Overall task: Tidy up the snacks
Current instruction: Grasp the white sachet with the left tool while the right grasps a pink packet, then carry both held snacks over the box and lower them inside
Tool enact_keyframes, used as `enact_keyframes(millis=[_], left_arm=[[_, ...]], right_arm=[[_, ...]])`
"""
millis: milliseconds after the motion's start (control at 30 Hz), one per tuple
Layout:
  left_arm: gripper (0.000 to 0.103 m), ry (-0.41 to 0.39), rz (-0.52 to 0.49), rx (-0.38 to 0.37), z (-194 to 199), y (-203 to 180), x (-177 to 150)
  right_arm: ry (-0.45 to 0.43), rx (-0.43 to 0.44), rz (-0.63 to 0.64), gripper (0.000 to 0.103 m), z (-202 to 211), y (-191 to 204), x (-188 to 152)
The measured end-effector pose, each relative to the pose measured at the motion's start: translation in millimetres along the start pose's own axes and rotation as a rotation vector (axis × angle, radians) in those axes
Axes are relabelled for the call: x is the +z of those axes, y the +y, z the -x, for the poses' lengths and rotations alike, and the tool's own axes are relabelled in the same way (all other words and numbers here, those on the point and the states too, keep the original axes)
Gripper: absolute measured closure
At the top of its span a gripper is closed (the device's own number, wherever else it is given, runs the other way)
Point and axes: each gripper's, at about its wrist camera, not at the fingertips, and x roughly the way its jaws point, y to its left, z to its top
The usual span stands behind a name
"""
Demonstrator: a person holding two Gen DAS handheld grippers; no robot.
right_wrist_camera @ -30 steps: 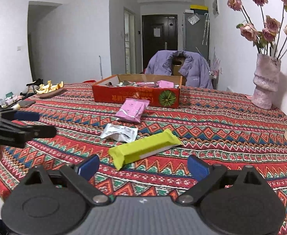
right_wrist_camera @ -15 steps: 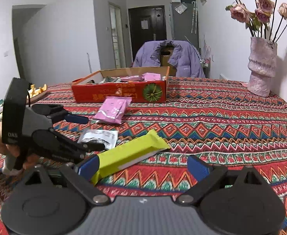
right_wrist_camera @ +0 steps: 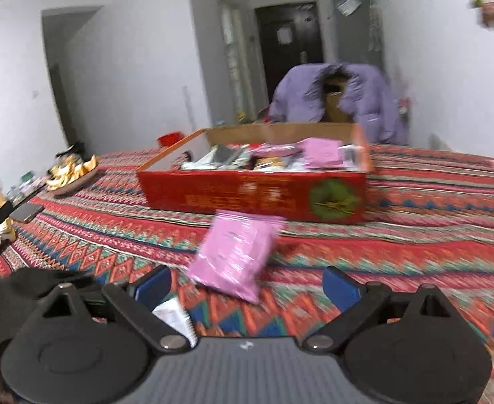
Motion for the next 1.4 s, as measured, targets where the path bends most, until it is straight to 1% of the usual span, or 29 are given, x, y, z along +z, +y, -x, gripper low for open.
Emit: enact_keyframes(millis=[100, 167, 233, 267, 300, 367, 400, 500, 567, 667, 833, 900, 1067, 1233, 1333, 1400], left_arm=[[0.046, 0.003, 0.152, 0.119, 18.1, 31.4, -3.0], [0.046, -0.005, 0.225, 0.174, 29.7, 49.3, -6.2], [0.046, -0.023, 0.266, 0.225, 40.5, 61.5, -9.9], [0.046, -0.028, 0.280, 0.245, 43.9, 65.5, -11.3], [0.046, -0.029, 0.297, 0.258, 46.6, 69.8, -12.6], [0.046, -0.023, 0.329, 0.278, 50.7, 76.7, -14.2], [0.046, -0.019, 0.337, 0.287, 52.3, 79.8, -15.6], [0.046, -0.018, 0.343, 0.310, 59.5, 81.2, -16.2], [0.046, -0.029, 0.349, 0.313, 65.1, 77.8, -15.4], [0.046, -0.040, 0.359, 0.318, 75.1, 65.0, -13.4], [0.046, -0.066, 0.355, 0.325, 96.3, 26.8, -9.8], [0.046, -0.088, 0.343, 0.318, 106.7, 8.0, -8.6], [0.046, -0.105, 0.348, 0.247, 128.7, -32.9, -8.5], [0.046, -0.124, 0.328, 0.224, 144.4, -63.8, -10.8], [0.046, -0.117, 0.341, 0.200, 144.3, -67.0, -8.1], [0.046, -0.113, 0.343, 0.205, 141.1, -66.0, -5.3]], right_arm=[[0.039, -0.008, -0.025, 0.007, -41.0, 7.6, 14.1], [0.068, -0.025, -0.052, 0.008, -63.1, 9.7, 18.1], [0.076, -0.030, -0.080, 0.009, -75.5, 9.7, 17.4], [0.082, -0.047, -0.079, 0.010, -79.2, 11.1, 16.4], [0.085, -0.061, -0.074, 0.014, -80.6, 12.3, 14.7], [0.083, -0.063, -0.081, 0.037, -78.0, 10.9, 11.3], [0.083, -0.057, -0.089, 0.042, -75.2, 8.2, 10.5], [0.070, -0.080, -0.101, 0.042, -58.1, 0.6, 6.2], [0.061, -0.100, -0.104, 0.042, -43.6, -5.1, 0.6], [0.034, -0.128, -0.105, 0.042, -10.2, -12.4, -8.0], [-0.024, -0.166, -0.045, 0.042, 56.2, -7.7, -23.4], [-0.042, -0.162, -0.031, 0.042, 84.3, -2.6, -34.9], [-0.066, -0.113, -0.022, 0.042, 136.2, 10.0, -66.7], [-0.073, -0.084, -0.007, 0.042, 164.5, 17.3, -84.1], [-0.081, -0.080, -0.003, 0.042, 171.5, 18.9, -87.5], [-0.090, -0.069, -0.014, 0.042, 172.0, 16.8, -86.0]])
